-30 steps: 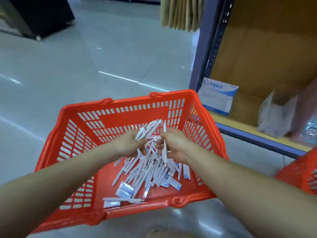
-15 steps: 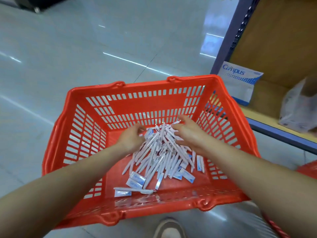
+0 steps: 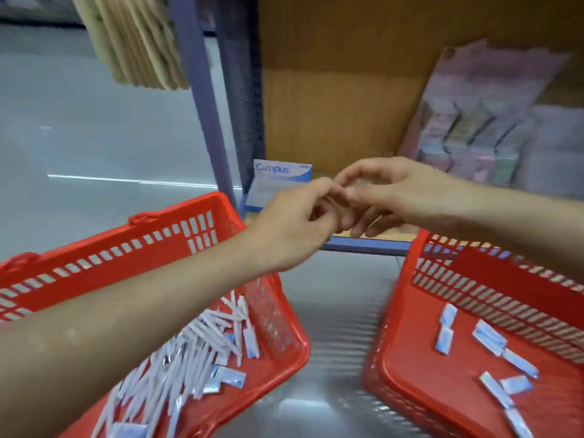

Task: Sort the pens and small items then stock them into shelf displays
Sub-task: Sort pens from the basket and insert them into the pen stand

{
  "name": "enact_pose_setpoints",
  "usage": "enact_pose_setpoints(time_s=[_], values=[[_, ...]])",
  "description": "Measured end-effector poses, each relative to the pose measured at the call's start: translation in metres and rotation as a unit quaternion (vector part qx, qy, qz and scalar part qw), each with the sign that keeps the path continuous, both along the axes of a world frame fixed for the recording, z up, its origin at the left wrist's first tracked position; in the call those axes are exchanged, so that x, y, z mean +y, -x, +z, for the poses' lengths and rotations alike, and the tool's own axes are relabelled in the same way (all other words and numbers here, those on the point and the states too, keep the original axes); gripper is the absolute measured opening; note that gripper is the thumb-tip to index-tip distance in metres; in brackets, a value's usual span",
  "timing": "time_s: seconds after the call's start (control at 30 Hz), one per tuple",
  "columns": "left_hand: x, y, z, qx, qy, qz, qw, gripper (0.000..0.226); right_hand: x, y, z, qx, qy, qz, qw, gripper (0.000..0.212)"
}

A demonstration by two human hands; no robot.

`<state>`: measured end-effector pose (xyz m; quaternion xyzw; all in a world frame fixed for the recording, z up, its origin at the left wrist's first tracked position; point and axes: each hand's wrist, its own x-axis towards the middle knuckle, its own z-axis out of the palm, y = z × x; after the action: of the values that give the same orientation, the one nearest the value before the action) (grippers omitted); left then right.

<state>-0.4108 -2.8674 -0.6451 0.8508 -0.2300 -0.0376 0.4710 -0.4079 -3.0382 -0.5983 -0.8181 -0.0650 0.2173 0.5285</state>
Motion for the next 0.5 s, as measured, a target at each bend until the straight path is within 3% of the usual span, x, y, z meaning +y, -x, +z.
enact_pose_setpoints(time_s=[0.27,0.5], values=[[-0.162,-0.01,0.01,-0.014,-0.119,-0.152,0.981,0.026,-0.181,0.056,-0.045,0.009,-0.027,-0.147,0.989,0.009],[-0.261,0.009,-0.059,0.006,-0.314,-0.267,0.911,0.019,-0.258,0.103,-0.163,0.06,0.07,-0.139,0.986,0.008]])
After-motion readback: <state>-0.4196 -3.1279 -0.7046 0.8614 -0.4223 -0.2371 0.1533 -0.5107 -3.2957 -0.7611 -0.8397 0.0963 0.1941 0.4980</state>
